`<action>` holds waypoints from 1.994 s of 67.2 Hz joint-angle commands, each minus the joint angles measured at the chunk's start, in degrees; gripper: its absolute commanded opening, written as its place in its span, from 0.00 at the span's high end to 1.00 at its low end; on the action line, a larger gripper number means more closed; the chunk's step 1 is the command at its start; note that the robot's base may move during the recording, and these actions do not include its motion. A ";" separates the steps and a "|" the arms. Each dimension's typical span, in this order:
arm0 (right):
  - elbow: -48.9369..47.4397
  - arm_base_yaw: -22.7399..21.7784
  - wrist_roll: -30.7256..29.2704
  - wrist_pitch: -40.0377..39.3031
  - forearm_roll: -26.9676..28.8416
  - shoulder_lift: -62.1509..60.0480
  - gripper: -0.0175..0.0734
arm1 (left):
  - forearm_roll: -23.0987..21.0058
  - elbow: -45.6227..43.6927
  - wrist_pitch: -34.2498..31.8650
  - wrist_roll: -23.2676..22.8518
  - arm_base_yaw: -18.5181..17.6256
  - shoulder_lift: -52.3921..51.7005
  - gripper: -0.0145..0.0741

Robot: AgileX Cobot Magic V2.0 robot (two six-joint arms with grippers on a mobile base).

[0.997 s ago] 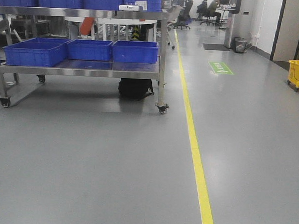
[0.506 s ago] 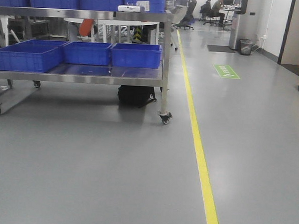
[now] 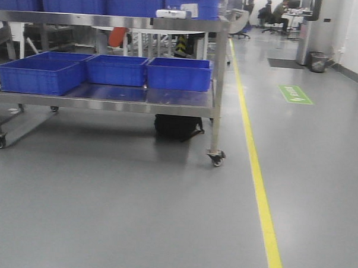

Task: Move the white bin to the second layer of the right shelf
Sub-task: 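Drive along the yellow-lined aisle past the blue crate carts, then drive toward the windows between the blue crate racks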

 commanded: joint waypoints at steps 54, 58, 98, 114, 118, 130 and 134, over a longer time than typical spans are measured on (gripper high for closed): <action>-1.68 -0.30 0.00 -5.83 0.57 0.55 0.75 | 0.00 2.11 -4.98 -0.17 -0.20 -0.87 0.74; -1.68 -0.30 0.00 -5.83 0.57 0.55 0.75 | 0.00 2.11 -4.98 -0.17 -0.20 -0.87 0.74; -1.68 -0.30 0.00 -5.83 0.57 0.55 0.75 | 0.00 2.11 -4.98 -0.17 -0.20 -0.87 0.74; -1.68 -0.30 0.00 -5.83 0.57 0.55 0.75 | 0.00 2.11 -4.98 -0.17 -0.20 -0.87 0.74; -1.68 -0.30 0.00 -5.83 0.57 0.55 0.75 | 0.00 2.11 -4.98 -0.17 -0.20 -0.87 0.74; -1.68 -0.30 0.00 -5.83 0.57 0.55 0.75 | 0.00 2.11 -4.98 -0.17 -0.20 -0.87 0.74; -1.68 -0.30 0.00 -5.83 0.57 0.55 0.75 | 0.00 2.11 -4.98 -0.17 -0.20 -0.87 0.74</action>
